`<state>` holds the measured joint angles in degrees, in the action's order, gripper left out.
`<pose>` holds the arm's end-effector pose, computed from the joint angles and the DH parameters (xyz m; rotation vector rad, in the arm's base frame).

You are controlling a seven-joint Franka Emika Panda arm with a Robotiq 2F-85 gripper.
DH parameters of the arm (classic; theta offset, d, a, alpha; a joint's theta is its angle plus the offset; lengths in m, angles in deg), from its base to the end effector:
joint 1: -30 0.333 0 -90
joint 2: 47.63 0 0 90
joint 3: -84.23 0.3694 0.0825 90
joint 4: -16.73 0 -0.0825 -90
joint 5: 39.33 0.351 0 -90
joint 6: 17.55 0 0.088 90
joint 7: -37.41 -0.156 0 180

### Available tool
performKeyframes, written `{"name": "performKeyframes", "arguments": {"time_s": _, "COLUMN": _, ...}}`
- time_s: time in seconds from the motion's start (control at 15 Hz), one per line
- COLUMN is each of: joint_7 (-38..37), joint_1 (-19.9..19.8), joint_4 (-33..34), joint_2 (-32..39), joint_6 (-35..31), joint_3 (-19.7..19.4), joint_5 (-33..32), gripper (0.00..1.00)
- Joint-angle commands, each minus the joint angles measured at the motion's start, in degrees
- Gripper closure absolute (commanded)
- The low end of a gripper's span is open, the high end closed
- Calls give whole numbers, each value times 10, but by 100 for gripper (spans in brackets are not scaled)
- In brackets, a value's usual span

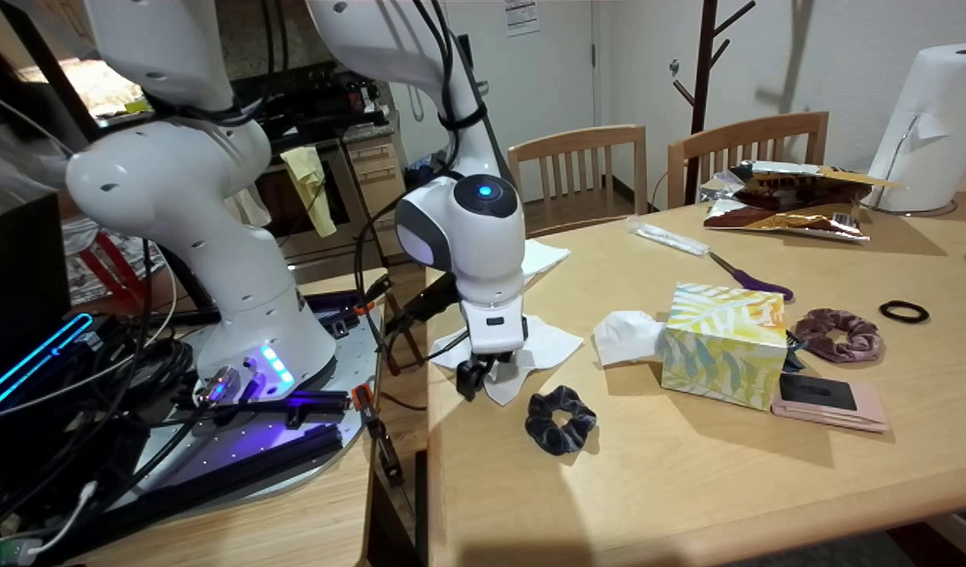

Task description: Use a paper towel to wipe the table

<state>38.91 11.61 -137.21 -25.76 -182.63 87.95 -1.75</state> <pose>0.3521 -0.1172 0.1304 -2.6911 1.2717 0.2450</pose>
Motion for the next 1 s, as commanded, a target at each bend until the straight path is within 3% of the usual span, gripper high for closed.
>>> {"name": "performKeyframes", "arguments": {"time_s": 0.0, "joint_7": -29, "joint_1": 26, "joint_4": -21, "joint_2": -29, "joint_6": 7, "joint_3": -36, "joint_5": -27, "gripper": 20}}
{"name": "performKeyframes", "arguments": {"time_s": 0.2, "joint_7": -55, "joint_1": 61, "joint_4": -27, "joint_2": -42, "joint_6": 8, "joint_3": -77, "joint_5": -59, "gripper": 2}}
{"name": "performKeyframes", "arguments": {"time_s": 0.93, "joint_7": -215, "joint_1": 166, "joint_4": -55, "joint_2": -118, "joint_6": 10, "joint_3": -206, "joint_5": -280, "gripper": 0}}
